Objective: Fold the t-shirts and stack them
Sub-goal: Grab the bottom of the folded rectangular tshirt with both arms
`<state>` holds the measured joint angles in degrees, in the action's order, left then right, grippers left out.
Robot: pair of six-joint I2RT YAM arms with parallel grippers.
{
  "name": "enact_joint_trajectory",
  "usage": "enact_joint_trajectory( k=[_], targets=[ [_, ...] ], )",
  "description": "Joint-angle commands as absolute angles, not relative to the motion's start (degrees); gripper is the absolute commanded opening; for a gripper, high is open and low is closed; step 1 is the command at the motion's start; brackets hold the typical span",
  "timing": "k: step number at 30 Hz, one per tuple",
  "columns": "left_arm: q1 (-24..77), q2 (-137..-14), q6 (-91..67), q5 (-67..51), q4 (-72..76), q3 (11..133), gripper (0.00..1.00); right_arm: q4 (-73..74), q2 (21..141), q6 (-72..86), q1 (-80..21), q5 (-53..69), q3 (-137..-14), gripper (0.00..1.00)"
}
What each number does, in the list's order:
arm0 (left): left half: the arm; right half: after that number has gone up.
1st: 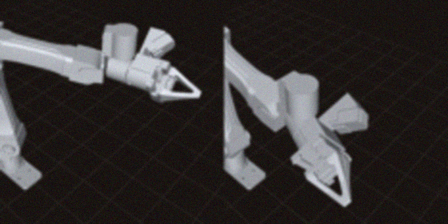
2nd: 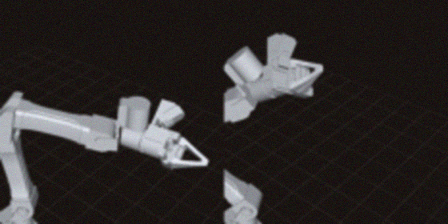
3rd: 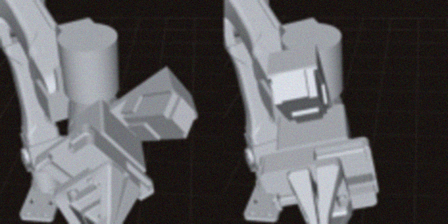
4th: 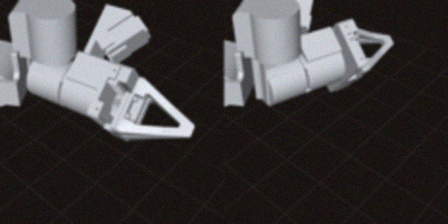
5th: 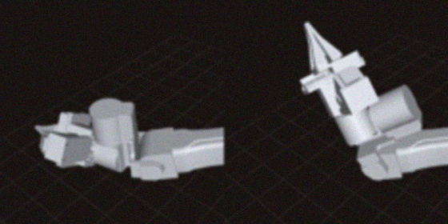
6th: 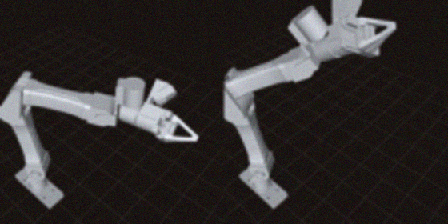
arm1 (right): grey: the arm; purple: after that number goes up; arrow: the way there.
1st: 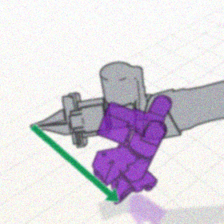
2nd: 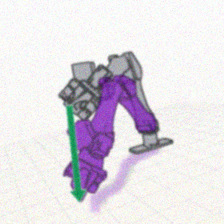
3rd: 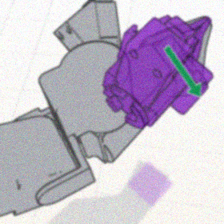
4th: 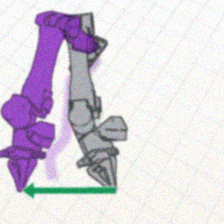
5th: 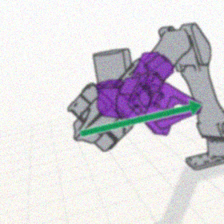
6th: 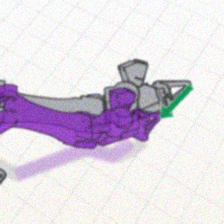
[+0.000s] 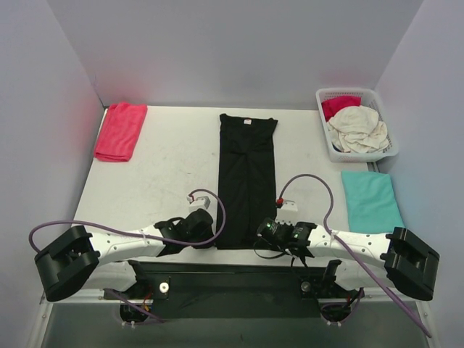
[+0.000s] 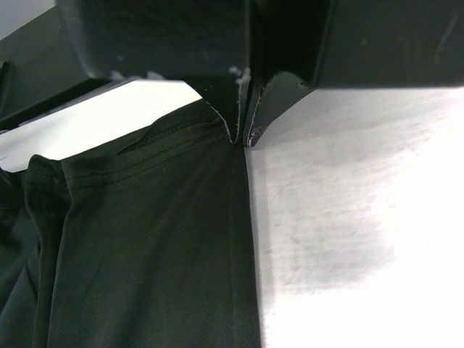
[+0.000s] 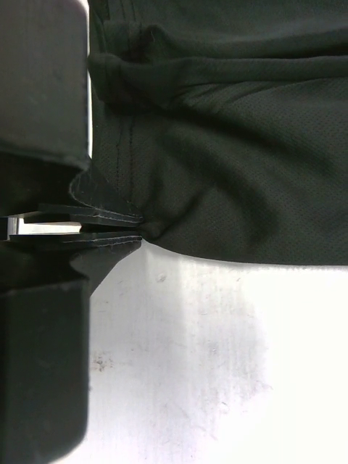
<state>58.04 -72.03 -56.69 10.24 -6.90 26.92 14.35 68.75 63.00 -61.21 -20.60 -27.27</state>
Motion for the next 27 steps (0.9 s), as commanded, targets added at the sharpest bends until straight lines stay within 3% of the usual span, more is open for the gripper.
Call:
enact_joint_trajectory(
  k=[1,27],
  targets=[
    [58.3,-69.3,-57.1,11.6,-11.0,25.2,0.00,21.4,67.4,64.4,-62.7,-20.1,-24.4,0.00],
    [59.9,-57.3,-57.4,14.0,-10.9,23.7,0.00,25.4,64.4,66.4,-68.7,-25.1,-28.3,0.00]
  ],
)
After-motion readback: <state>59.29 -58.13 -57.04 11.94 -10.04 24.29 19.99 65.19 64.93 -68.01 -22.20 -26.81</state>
